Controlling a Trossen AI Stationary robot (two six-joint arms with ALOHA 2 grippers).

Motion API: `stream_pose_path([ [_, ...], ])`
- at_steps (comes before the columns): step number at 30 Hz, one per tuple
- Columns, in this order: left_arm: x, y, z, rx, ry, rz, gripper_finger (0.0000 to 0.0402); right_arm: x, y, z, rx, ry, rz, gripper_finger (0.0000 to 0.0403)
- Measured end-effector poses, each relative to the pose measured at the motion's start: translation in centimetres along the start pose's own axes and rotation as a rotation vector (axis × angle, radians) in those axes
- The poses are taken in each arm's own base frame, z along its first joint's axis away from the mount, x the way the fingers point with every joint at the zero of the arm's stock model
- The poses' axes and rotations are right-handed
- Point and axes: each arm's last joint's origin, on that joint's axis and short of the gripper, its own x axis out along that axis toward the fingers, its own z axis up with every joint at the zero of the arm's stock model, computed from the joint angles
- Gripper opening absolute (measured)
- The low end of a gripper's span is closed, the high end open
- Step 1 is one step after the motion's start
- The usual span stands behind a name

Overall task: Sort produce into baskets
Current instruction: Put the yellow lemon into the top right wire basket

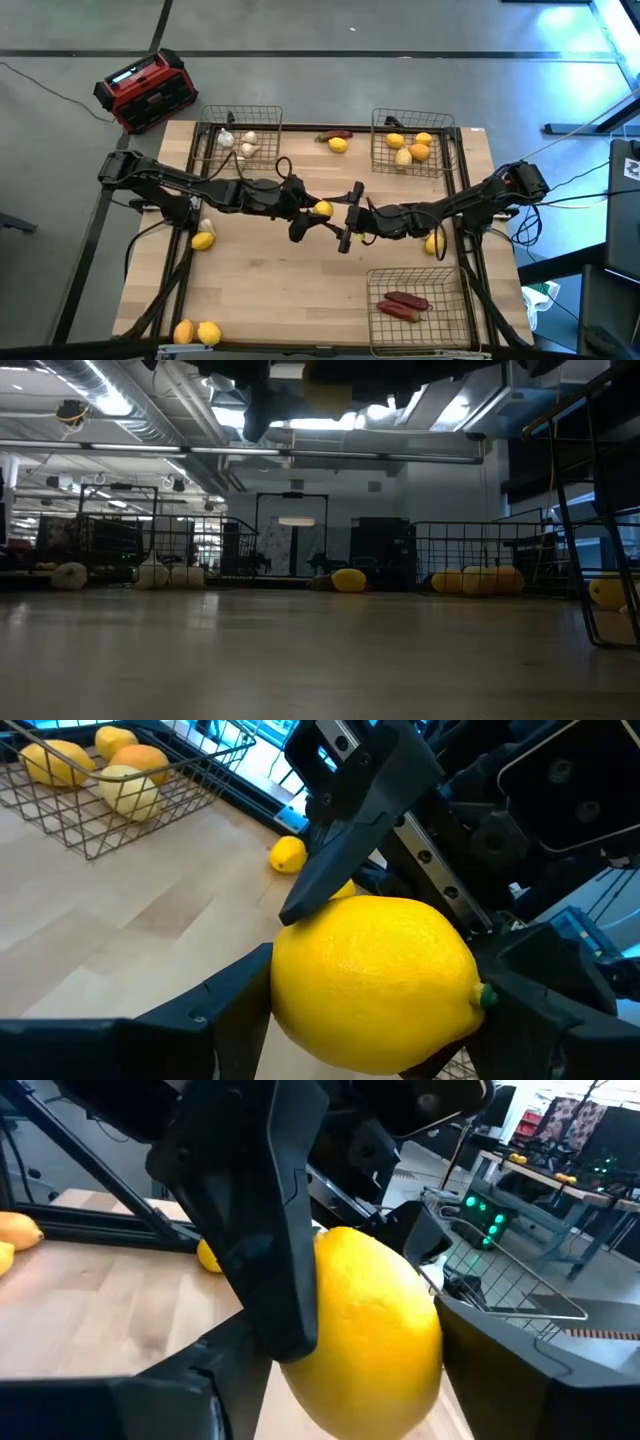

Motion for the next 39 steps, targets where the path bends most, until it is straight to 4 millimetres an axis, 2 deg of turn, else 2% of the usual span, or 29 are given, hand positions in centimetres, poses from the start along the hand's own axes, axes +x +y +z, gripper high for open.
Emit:
stream_pose_path([
  [13, 0.03, -0.05, -0.2, 0.0, 0.008, -0.003, 0.0263, 0.22, 0.31, -0.39, -0.003, 0.007, 0.022, 0.0251],
  [24, 0.04, 0.23, -0.39, 0.003, 0.035, 0.028, 0.0263, 0.3, 0.36, -0.59, -0.011, 0.018, 0.028, 0.0205],
  [39, 0.09, 0.67, 0.04, 0.023, -0.004, 0.074, 0.0267, 0.31, 0.29, -0.6, -0.011, 0.019, 0.017, 0.0208],
])
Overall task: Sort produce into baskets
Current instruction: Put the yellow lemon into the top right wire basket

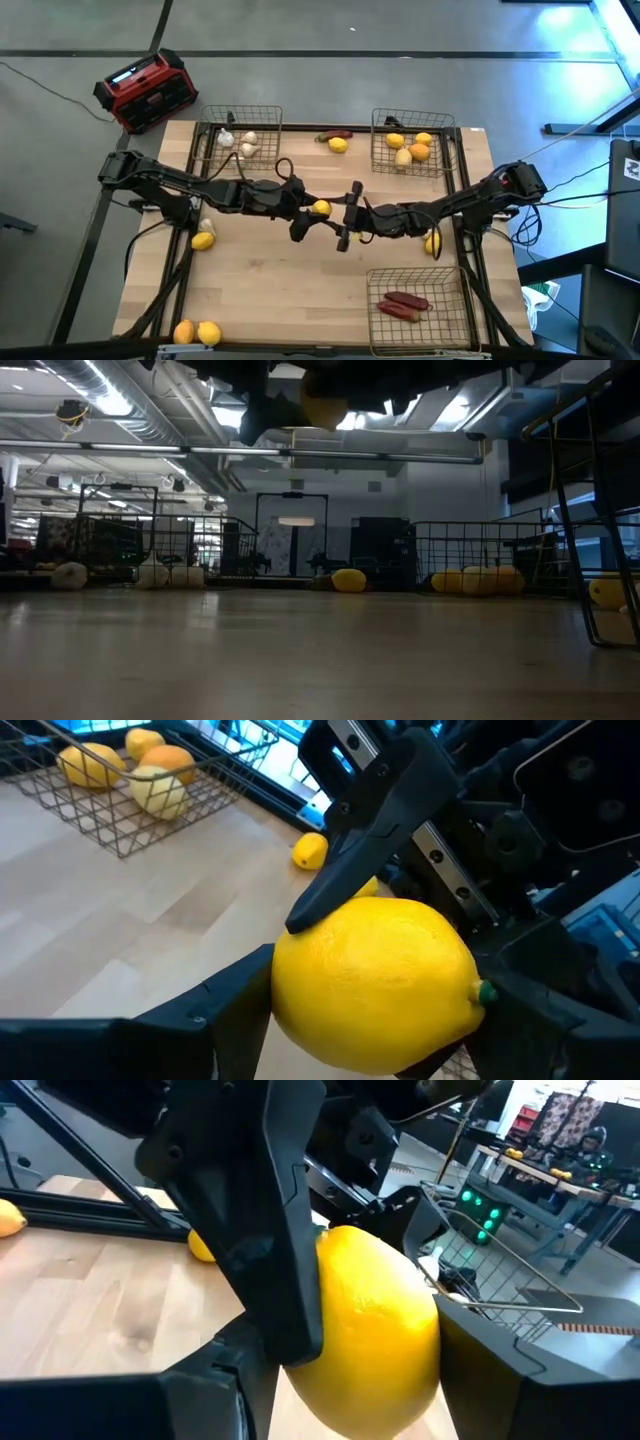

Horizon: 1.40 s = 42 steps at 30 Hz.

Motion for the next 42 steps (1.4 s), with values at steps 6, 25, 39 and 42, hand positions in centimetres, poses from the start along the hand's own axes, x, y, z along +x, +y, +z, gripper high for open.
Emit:
stream_pose_path([
  [6, 0.0, 0.2, 0.0, -0.033, -0.013, 0.031, 0.0315, 0.0, 0.0, 0.0, 0.014, -0.001, -0.004, 0.0208],
  [25, -5.8, 1.7, 1.3, 0.144, 0.079, 0.259, 0.0337, -0.6, -0.7, 0.4, 0.006, 0.05, -0.055, 0.0209],
  [39, -2.7, 0.9, -2.7, 0.2, 0.235, 0.275, 0.0337, -4.3, -5.6, 4.1, -0.089, 0.321, -0.235, 0.0209],
  [42, -2.0, 0.6, -3.2, 0.205, 0.235, 0.264, 0.0337, -4.9, -7.7, 4.5, -0.056, 0.395, -0.289, 0.0209],
])
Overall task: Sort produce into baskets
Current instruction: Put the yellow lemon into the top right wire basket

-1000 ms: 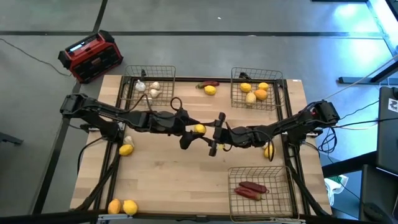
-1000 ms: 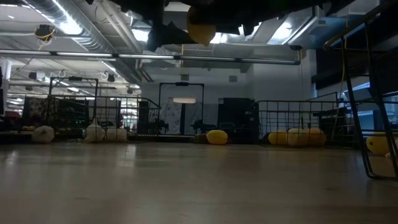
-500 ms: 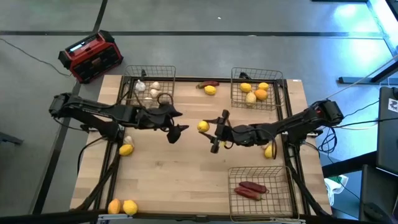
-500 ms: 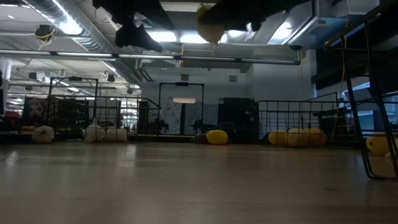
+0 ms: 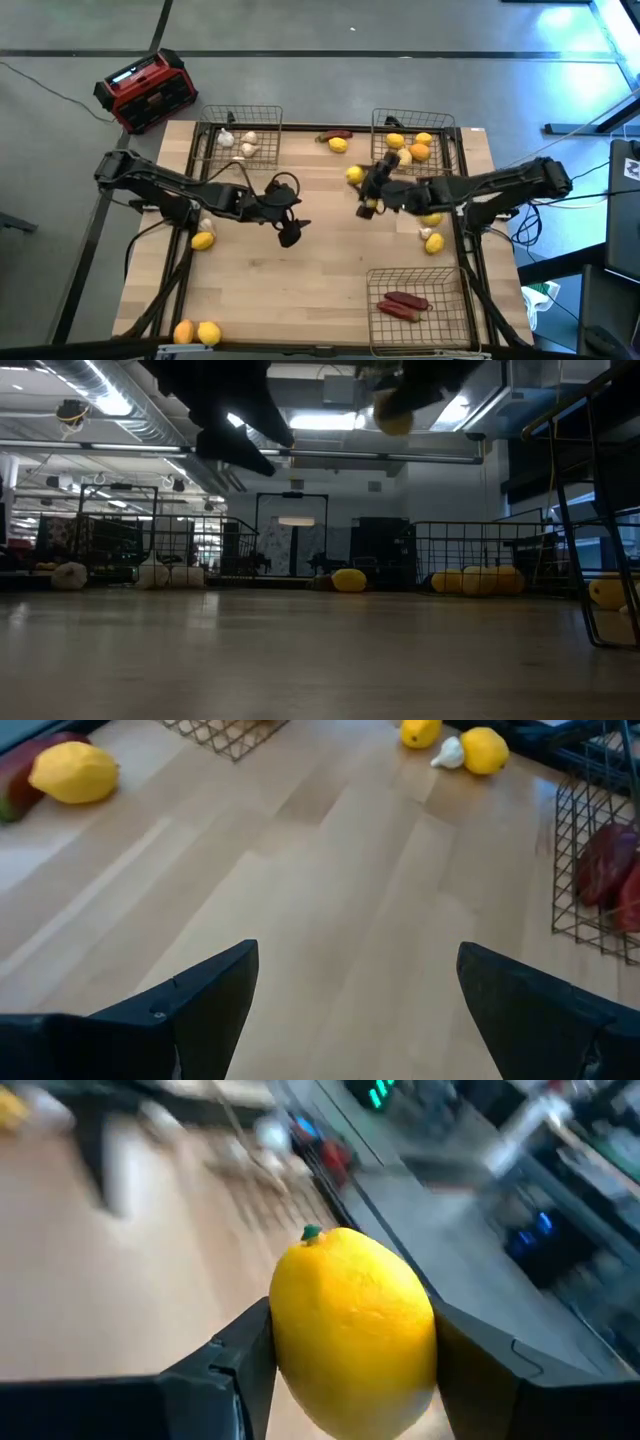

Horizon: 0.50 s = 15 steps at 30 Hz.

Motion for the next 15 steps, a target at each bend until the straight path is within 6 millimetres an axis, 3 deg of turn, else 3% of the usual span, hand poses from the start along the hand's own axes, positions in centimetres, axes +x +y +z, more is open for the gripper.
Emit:
stream_pose_path([
  [9, 1.3, -0.5, -0.5, 0.005, 0.006, -0.001, 0.0337, 1.8, -6.8, -1.9, 0.067, 0.281, -0.109, 0.0209],
  [15, 1.5, -0.4, -0.7, 0.007, 0.019, 0.006, 0.0337, 4.0, -11.1, -4.2, 0.216, 0.455, -0.045, 0.0209],
])
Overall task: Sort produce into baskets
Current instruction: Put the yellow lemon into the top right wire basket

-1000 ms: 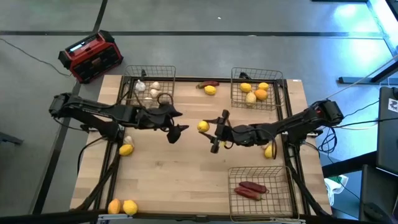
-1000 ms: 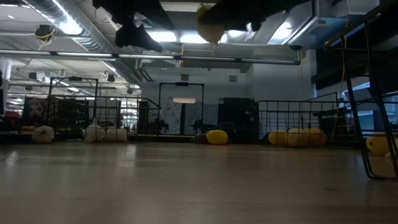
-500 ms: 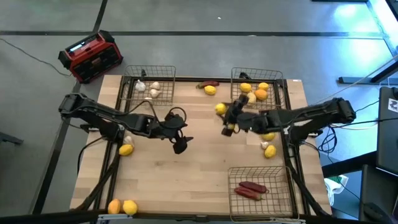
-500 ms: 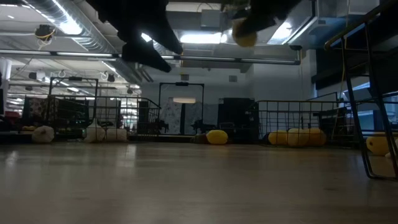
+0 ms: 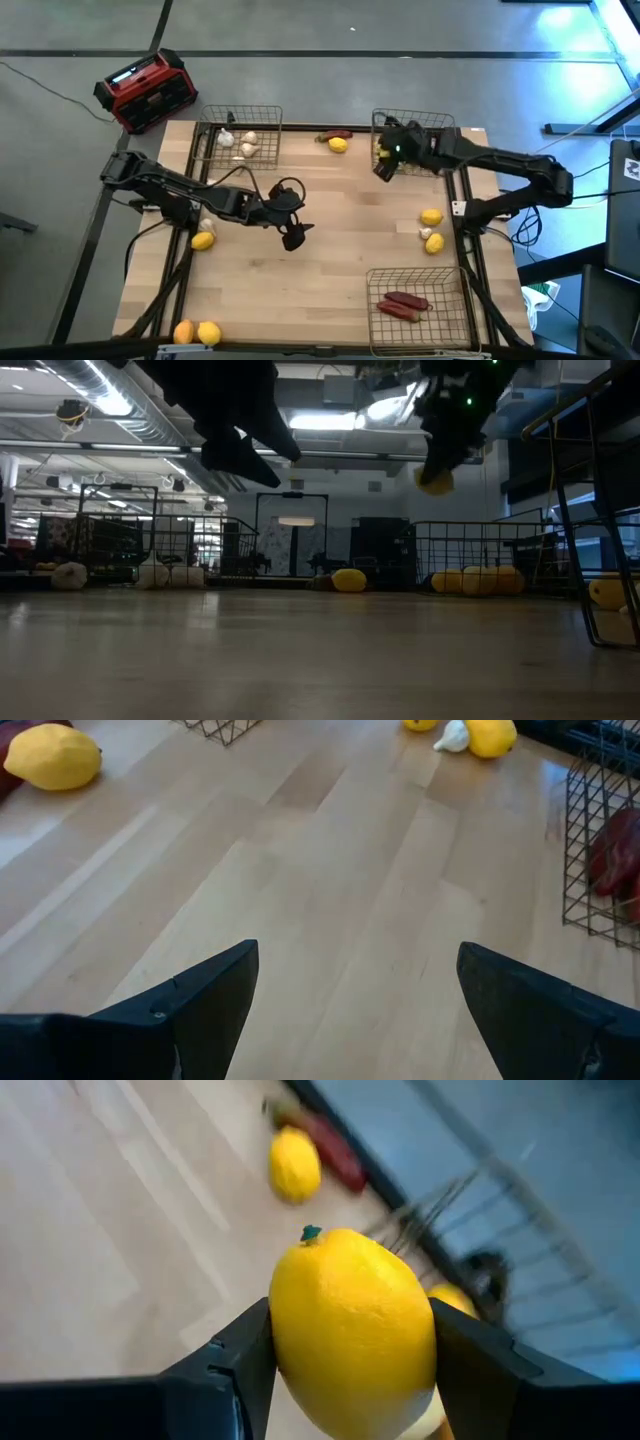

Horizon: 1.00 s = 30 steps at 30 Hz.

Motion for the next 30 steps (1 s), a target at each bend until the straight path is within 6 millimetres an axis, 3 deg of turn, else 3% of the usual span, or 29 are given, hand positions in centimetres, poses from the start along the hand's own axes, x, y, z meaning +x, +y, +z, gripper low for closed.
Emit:
stream_pose_path([
  [5, 0.0, 0.0, 0.0, -0.001, -0.001, -0.001, 0.0337, 1.4, -3.3, -0.7, 0.155, 0.107, 0.049, 0.0209],
  [12, 0.0, 0.0, 0.0, -0.003, -0.004, -0.003, 0.0337, 3.1, -6.0, -2.3, 0.294, 0.185, 0.082, 0.0209],
  [30, 0.0, 0.0, 0.0, 0.002, -0.007, 0.002, 0.0337, 5.5, -7.3, -3.7, 0.426, 0.194, 0.057, 0.0209],
])
